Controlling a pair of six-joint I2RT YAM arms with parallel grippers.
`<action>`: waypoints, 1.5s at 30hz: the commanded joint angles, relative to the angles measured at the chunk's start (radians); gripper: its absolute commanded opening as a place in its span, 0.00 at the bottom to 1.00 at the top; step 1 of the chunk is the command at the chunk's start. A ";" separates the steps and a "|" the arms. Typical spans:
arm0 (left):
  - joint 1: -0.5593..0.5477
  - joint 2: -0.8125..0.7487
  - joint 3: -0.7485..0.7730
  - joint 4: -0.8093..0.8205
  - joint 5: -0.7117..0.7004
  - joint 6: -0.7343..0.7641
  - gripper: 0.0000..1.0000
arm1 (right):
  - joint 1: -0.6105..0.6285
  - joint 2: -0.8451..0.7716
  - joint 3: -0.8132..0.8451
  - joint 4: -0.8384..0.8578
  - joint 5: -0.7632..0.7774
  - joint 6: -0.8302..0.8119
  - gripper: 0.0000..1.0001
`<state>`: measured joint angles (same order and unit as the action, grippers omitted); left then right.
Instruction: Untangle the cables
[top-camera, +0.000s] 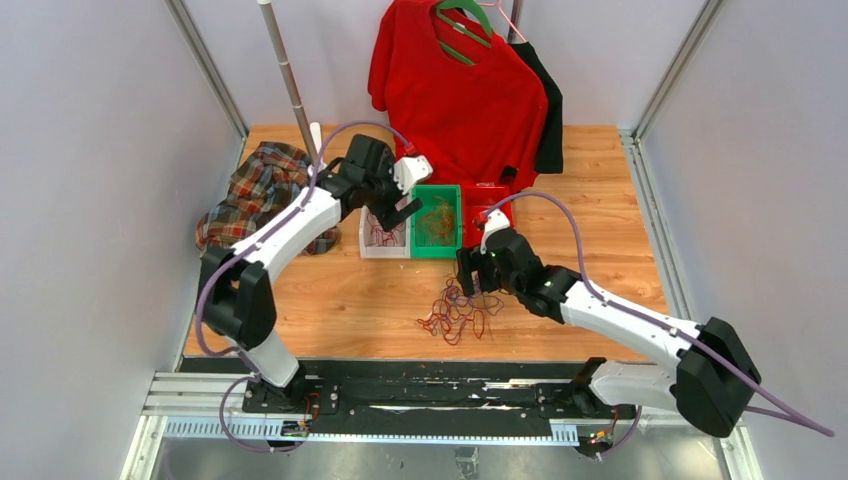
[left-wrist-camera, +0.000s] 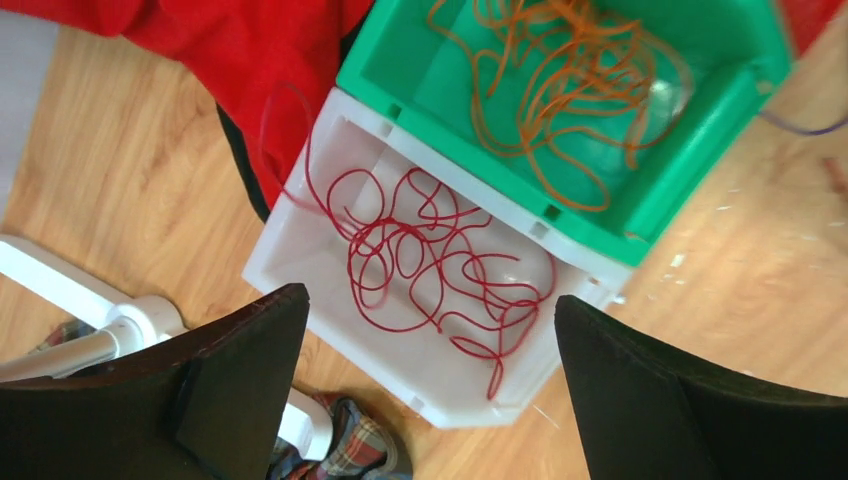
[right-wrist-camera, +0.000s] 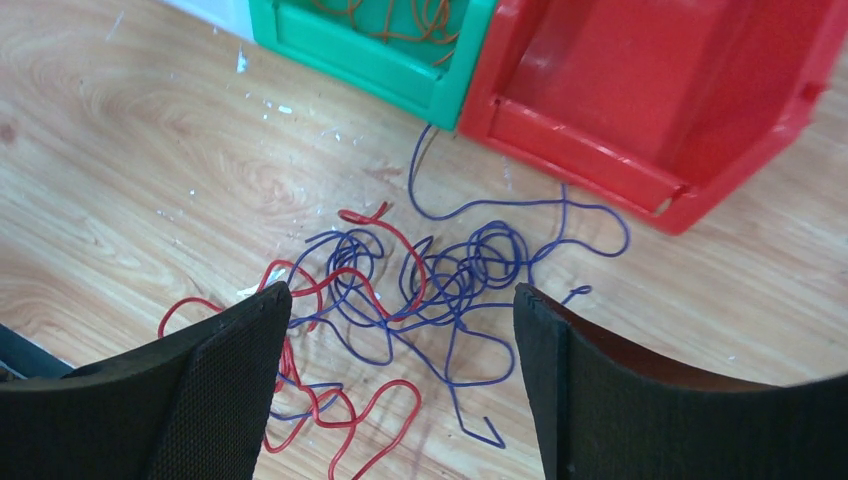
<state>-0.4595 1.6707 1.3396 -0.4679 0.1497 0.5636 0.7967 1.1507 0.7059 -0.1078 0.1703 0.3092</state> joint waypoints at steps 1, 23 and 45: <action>0.006 -0.113 0.127 -0.212 0.161 -0.043 0.98 | 0.026 0.047 0.034 0.016 -0.058 0.027 0.81; -0.323 -0.100 -0.177 0.044 0.335 -0.442 0.92 | 0.003 -0.312 -0.141 -0.140 0.267 0.105 0.73; -0.346 -0.006 -0.221 0.144 0.312 -0.422 0.03 | 0.003 -0.319 -0.155 -0.062 0.193 0.051 0.69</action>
<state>-0.7990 1.7119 1.1122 -0.3153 0.4496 0.1200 0.8085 0.8425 0.5747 -0.2211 0.3927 0.3935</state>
